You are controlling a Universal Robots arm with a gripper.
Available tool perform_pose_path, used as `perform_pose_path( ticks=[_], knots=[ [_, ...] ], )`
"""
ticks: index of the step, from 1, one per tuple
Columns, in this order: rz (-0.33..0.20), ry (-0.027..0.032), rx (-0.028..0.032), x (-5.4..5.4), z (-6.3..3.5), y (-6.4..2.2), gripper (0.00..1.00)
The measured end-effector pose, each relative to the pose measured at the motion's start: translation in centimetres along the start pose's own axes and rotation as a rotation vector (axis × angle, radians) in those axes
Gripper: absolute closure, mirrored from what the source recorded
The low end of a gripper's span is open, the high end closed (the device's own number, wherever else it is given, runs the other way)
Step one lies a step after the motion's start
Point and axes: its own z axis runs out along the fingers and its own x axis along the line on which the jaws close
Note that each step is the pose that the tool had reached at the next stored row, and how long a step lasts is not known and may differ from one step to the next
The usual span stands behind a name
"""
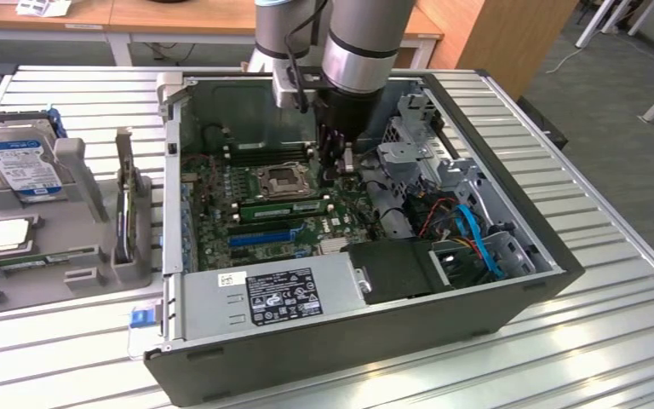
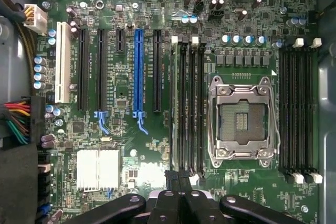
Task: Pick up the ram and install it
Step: 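Press down the ram until it locks into place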
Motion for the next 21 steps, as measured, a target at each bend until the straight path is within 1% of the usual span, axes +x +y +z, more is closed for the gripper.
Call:
perform_pose_path(
  ticks=[7, 14, 21],
  knots=[
    [0.0, -0.0001, 0.0, 0.0, 0.7, -0.02, 0.9],
    [0.0, -0.0002, 0.0001, 0.0, 1.19, -0.04, 0.9],
    [0.0, 0.0, 0.0, 0.0, 1.23, -0.07, 0.9]
  ],
)
